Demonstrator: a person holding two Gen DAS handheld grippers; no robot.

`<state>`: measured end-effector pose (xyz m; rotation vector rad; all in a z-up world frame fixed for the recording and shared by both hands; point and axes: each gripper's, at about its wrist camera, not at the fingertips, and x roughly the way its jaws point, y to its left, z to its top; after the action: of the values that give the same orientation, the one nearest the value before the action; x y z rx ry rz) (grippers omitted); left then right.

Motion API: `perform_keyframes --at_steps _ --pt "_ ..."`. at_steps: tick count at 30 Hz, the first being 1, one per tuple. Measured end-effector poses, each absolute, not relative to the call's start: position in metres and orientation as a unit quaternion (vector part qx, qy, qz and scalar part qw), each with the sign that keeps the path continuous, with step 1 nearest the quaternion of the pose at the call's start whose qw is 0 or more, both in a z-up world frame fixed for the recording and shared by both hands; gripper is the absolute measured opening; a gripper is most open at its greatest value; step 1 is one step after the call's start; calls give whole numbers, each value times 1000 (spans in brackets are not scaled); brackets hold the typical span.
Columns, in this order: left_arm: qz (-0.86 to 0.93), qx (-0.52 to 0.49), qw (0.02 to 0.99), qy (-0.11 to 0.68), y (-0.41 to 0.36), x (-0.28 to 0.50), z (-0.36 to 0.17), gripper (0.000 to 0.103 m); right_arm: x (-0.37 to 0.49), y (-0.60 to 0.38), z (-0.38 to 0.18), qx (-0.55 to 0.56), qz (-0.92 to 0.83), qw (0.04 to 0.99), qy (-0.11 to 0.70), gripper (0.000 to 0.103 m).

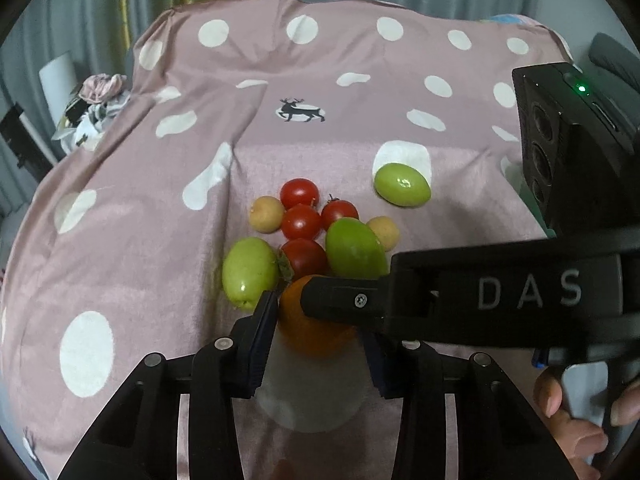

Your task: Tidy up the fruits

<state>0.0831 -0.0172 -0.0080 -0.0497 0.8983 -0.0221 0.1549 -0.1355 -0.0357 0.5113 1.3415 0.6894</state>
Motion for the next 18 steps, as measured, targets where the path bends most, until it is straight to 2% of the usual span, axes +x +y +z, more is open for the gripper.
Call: perform_keyframes --at_steps 5,7,12,18 --pt "-11 10 919 395 -23 61 10 40 147 -135 -18 229 330 704 586 35" --pt "-27 -1 923 385 -22 51 19 36 143 -137 -7 221 328 715 577 33" --pt "-67 -28 929 364 -30 40 40 36 138 -151 11 223 333 729 555 32" --pt "-77 5 926 370 -57 39 36 36 134 -172 11 224 311 737 557 32"
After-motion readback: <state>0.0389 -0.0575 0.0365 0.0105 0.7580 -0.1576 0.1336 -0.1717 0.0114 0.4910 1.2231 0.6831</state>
